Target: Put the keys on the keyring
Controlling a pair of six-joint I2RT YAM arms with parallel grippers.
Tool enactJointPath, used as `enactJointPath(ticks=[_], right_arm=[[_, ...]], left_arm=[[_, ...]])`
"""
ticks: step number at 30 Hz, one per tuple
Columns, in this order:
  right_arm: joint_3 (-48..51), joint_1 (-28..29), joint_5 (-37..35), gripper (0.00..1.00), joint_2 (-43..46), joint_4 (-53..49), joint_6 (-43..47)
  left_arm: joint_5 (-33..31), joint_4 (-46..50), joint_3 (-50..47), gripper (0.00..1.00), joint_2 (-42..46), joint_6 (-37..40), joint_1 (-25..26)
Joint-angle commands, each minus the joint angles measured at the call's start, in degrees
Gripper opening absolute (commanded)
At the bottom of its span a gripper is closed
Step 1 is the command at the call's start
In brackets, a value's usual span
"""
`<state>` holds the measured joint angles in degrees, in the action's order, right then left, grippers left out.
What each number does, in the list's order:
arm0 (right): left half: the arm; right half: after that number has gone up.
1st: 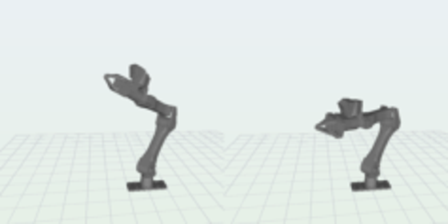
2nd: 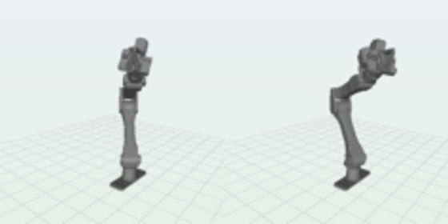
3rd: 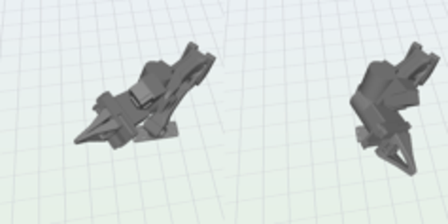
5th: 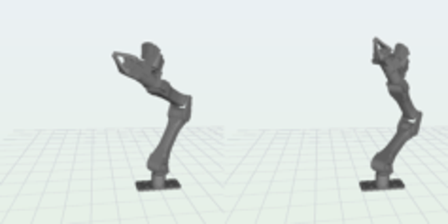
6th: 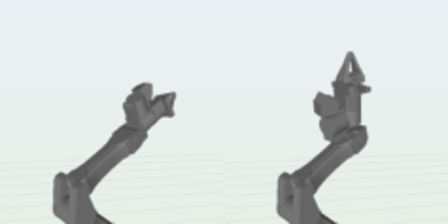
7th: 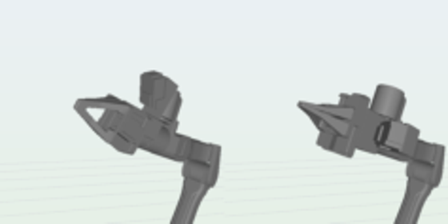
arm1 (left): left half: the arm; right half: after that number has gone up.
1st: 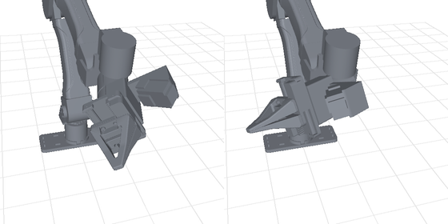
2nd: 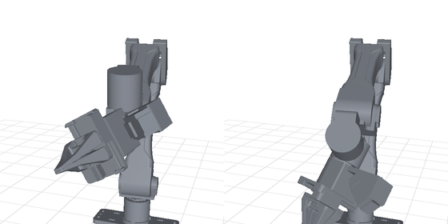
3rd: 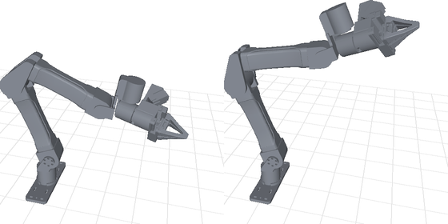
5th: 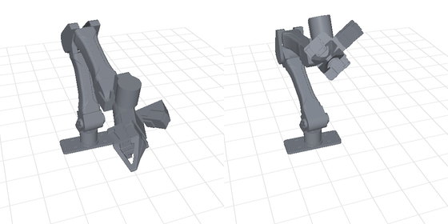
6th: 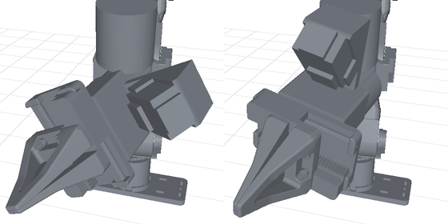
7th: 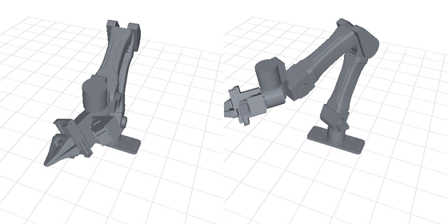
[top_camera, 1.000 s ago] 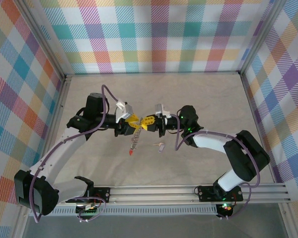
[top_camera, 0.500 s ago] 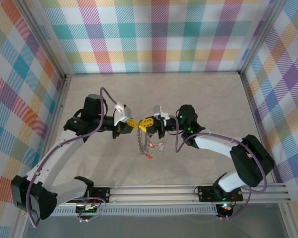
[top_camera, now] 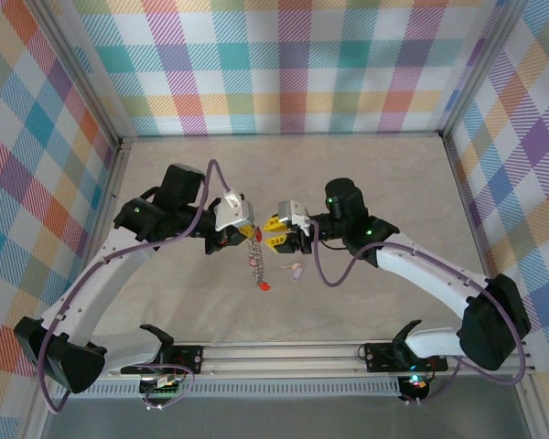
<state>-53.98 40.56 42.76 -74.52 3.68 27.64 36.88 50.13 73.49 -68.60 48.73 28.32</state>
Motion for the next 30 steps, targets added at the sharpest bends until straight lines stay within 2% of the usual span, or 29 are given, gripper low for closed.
enactJointPath(ticks=[1,7,16,22,27,30], right_arm=[[-1.39,1.08,-0.97,0.32,0.59,-6.37,4.0],[-1.52,3.99,-3.56,0.32,-0.04,-4.59,3.36],[-0.28,6.46,-7.96,0.3,-1.35,0.95,2.07],[4.83,6.46,-10.34,0.3,3.16,5.44,1.98],[9.98,6.38,-11.4,0.32,7.99,9.29,0.14],[11.76,6.35,-10.27,0.41,10.25,10.31,-1.02]], left_arm=[[-3.61,5.75,2.91,0.0,-0.8,2.85,1.95],[-9.52,9.75,7.74,0.0,-4.75,2.68,4.63],[-4.66,9.79,8.05,0.0,-3.98,4.93,5.35],[-4.83,9.65,7.66,0.0,-2.9,5.37,5.35],[-0.95,2.16,2.52,0.0,3.02,6.05,5.35],[2.9,-5.96,-3.46,0.0,7.58,7.26,5.21]])
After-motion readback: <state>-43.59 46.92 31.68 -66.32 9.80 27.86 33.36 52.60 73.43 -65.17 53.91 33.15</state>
